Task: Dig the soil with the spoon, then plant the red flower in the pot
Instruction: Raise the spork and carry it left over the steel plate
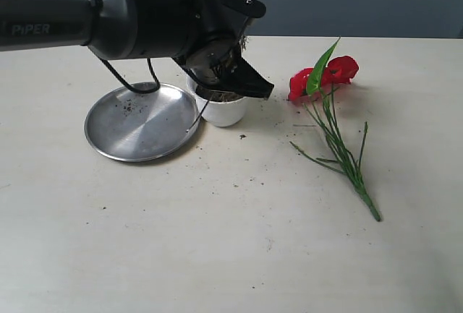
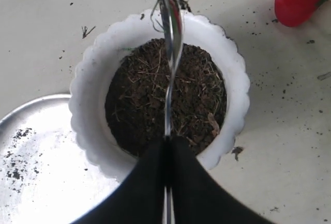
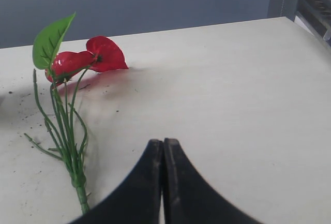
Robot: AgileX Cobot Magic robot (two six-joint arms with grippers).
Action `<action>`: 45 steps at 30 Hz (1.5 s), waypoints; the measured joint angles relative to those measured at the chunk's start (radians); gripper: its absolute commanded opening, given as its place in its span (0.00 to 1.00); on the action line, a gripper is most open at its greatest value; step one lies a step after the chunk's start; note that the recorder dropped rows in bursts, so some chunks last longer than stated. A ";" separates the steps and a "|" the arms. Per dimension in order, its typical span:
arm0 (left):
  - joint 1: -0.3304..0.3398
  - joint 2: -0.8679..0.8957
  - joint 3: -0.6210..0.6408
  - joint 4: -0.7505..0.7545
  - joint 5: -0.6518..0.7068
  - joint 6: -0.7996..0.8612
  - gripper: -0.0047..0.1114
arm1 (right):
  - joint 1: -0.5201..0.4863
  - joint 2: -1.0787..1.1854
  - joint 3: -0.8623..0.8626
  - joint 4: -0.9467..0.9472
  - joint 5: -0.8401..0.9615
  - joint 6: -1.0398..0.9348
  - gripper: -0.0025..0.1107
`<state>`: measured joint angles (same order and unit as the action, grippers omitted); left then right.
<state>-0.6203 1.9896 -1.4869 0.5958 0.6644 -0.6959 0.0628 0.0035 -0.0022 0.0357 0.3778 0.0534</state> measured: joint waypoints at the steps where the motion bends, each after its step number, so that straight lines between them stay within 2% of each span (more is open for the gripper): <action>1: 0.000 0.000 0.000 -0.002 0.000 0.000 0.04 | 0.000 0.000 0.000 0.000 0.000 0.000 0.02; 19: 0.000 0.000 0.000 -0.002 0.024 0.000 0.04 | 0.000 0.000 0.000 0.000 0.000 0.000 0.02; 31: 0.000 -0.060 0.000 0.002 0.036 0.000 0.04 | 0.000 0.000 0.000 0.000 0.000 0.000 0.02; 38: 0.004 -0.060 0.000 0.004 0.121 0.000 0.04 | 0.000 0.000 0.000 0.000 0.000 0.000 0.02; 45: 0.075 -0.078 0.000 0.018 0.239 -0.002 0.04 | 0.000 0.000 0.000 0.000 0.000 0.000 0.02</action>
<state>-0.5458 1.9121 -1.4869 0.6136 0.9039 -0.6979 0.0628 0.0035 -0.0022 0.0357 0.3778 0.0534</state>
